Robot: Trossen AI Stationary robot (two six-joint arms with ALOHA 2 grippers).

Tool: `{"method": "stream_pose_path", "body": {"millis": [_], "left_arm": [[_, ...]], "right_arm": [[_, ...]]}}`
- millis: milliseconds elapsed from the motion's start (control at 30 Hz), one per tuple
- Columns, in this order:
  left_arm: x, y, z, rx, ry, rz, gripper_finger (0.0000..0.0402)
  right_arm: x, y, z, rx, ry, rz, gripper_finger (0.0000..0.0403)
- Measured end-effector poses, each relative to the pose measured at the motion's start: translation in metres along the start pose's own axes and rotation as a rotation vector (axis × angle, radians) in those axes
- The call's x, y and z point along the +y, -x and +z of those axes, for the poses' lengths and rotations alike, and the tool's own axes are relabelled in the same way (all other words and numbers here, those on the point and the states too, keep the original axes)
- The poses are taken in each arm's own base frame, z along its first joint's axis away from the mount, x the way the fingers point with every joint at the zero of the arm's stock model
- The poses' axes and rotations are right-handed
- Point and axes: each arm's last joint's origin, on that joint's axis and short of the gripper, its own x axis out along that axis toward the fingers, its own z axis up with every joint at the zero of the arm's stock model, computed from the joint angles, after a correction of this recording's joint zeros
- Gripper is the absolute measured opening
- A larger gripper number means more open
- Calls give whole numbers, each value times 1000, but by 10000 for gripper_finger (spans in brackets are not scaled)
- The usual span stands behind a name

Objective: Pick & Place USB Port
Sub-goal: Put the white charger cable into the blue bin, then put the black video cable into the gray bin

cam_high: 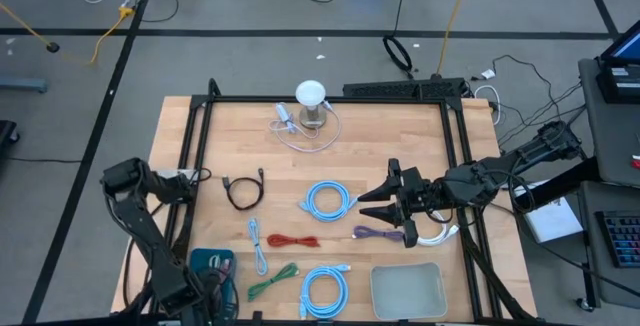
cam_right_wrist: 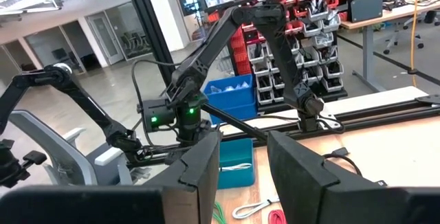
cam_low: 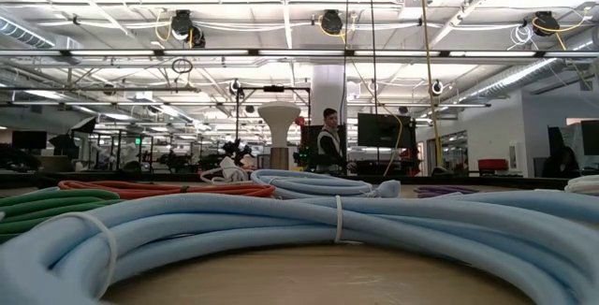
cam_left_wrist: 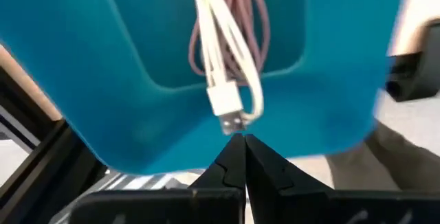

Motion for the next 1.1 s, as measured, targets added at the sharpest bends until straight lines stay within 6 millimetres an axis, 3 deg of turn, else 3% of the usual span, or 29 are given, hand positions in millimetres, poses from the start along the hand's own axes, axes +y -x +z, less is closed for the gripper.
{"method": "stream_pose_path", "body": {"millis": [200, 400, 567, 800, 1000, 1100], "left_arm": [[-1, -1, 4, -128, 0, -82, 0], [8, 45, 14, -271, 18, -50, 0], [7, 80, 33, -367, 42, -170, 0], [-32, 106, 82, -513, -46, -267, 6], [-88, 121, 126, -582, -528, -356, 27], [-103, 134, 151, -547, -570, -408, 24]], "right_arm": [[0, 0, 0, 0, 1, 0, 116], [0, 0, 0, -1, 3, -2, 116], [0, 0, 1, -9, 10, -1, 116], [0, 0, 2, -19, 16, 2, 116], [0, 0, 2, -18, 16, 1, 116], [0, 0, 1, -12, 14, 2, 116]]}}
